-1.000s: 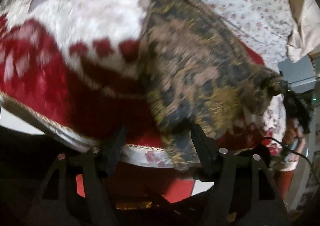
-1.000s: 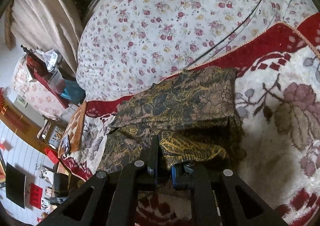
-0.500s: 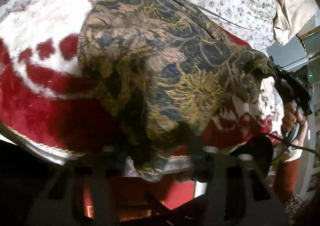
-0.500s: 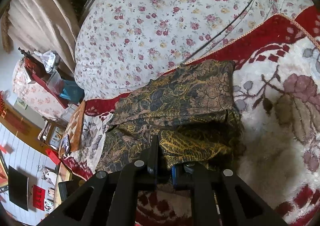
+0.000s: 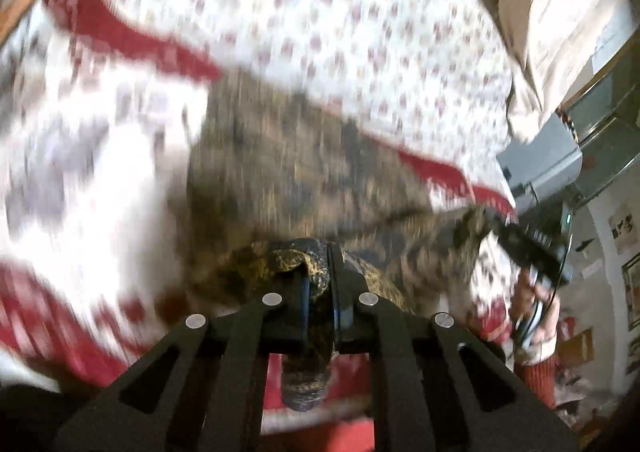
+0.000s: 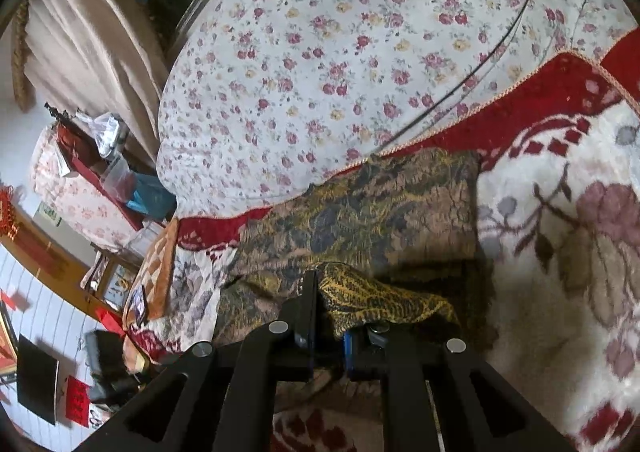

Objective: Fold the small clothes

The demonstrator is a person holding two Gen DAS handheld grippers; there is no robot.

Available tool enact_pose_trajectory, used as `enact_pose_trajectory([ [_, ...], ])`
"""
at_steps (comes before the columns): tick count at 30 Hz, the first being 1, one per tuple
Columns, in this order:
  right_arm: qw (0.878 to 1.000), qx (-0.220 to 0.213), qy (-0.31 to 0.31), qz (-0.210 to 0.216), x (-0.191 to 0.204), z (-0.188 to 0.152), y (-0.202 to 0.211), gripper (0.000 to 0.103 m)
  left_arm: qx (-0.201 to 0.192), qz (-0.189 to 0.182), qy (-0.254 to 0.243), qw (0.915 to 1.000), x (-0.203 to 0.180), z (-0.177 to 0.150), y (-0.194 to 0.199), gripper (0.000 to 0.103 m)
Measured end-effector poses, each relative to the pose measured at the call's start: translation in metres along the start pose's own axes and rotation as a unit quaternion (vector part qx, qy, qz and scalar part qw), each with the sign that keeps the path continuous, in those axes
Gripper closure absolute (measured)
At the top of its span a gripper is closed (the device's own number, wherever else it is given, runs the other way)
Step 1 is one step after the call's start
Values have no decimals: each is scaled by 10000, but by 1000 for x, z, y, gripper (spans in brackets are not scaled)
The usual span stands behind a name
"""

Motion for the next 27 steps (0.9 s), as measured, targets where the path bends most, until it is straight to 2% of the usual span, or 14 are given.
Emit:
enact_pose_trajectory([
  [3, 9998, -170, -120, -35, -5, 19, -17, 95, -405, 126, -162, 9990, 1, 47, -17, 96],
  [8, 9976, -491, -420, -266, -30, 53, -53, 95, -578, 342, -310, 9973, 9, 114, -84, 96],
  [11, 9957, -472, -510, -620, -57, 70, -89, 95, -433, 606, -206, 9970, 29, 132, -141, 96],
  [14, 9949, -223, -483, -857, -81, 77, -123, 95, 36, 526, 211, 9984, 63, 136, -198, 96],
  [16, 9922, 133, -446, -1157, -94, 79, -140, 94, 292, 511, 390, 9975, 80, 131, -214, 88],
  [18, 9925, 168, -410, -1140, -98, 80, -136, 93, 280, 313, 555, 9976, 93, 130, -212, 58],
  [19, 9938, 85, -386, -1039, -96, 80, -128, 91, 273, 264, 620, 9974, 94, 131, -206, 52],
  [20, 9947, -27, -343, -970, -92, 79, -118, 79, 288, 237, 651, 9972, 92, 133, -200, 46],
  [21, 9947, -123, -313, -977, -89, 78, -110, 55, 255, 219, 606, 9976, 90, 137, -191, 46],
  [22, 9944, -296, -262, -977, -84, 76, -98, 47, 192, 211, 478, 9984, 85, 139, -181, 46],
  [23, 9948, -410, -187, -917, -79, 73, -89, 44, 165, 226, 322, 9991, 80, 141, -174, 46],
  [24, 9962, -406, -75, -768, -73, 69, -83, 44, 301, 209, 54, 9993, 72, 139, -168, 46],
  [27, 9983, 194, 329, -429, -52, 46, -90, 45, 989, -192, -610, 9930, 48, 125, -171, 46],
])
Point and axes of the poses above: each gripper's, at about its wrist camera, not at the fingertips, and y roughly against the way its jaws point, x to its left, z to its top, the point moved 1 cm from there along -y, roughly the way its jaws point, and after that the axes turned 13 degrees about -x, right-handed, at the moved point
